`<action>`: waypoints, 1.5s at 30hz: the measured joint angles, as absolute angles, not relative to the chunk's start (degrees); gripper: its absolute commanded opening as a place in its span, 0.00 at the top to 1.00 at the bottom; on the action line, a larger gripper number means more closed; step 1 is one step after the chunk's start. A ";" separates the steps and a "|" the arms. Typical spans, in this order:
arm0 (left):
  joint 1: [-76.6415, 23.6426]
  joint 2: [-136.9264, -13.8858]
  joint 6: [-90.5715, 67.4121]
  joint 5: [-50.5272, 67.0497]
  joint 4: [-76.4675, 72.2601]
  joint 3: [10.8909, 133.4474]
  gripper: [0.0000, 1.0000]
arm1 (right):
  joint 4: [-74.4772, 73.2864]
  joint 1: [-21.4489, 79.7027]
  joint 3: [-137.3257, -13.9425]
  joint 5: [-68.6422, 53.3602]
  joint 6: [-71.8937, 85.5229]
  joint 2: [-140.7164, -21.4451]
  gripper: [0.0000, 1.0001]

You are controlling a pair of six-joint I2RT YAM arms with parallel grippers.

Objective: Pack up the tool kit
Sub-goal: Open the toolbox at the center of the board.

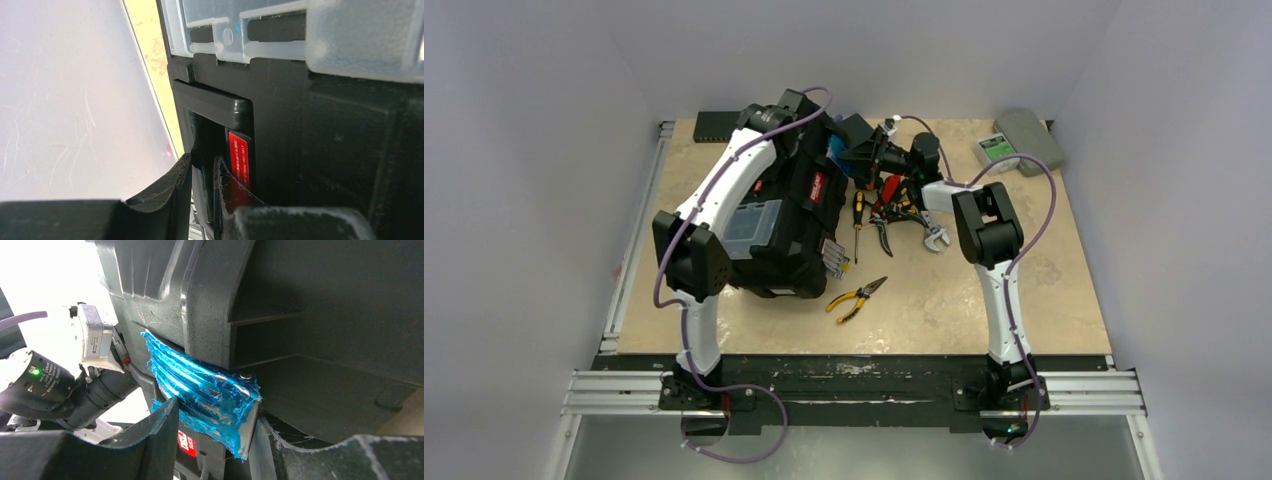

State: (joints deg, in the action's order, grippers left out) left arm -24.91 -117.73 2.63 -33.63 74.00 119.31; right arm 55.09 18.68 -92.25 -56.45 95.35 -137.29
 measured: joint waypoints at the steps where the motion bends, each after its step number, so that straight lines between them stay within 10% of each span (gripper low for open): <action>1: -24.99 -117.78 2.63 -33.76 74.04 119.33 0.92 | 55.02 18.65 -92.25 -56.51 95.31 -137.27 0.32; 6: -27.49 -118.54 1.37 -37.28 74.50 119.66 0.92 | 53.10 18.28 -92.33 -56.66 94.00 -135.96 0.32; 17: -29.43 -119.22 0.56 -40.73 74.83 119.74 0.93 | 45.19 18.04 -93.43 -56.12 89.43 -136.07 0.67; 23: -29.43 -119.37 0.71 -41.30 74.89 119.81 0.93 | 41.50 18.15 -95.61 -56.69 87.48 -136.51 0.27; 38: -31.86 -120.57 1.93 -45.23 74.70 119.94 0.93 | 32.93 18.61 -98.59 -55.42 81.95 -136.55 0.25; 45: -32.05 -120.73 2.15 -44.82 74.24 119.94 0.93 | 27.88 18.85 -100.38 -54.50 79.13 -136.57 0.61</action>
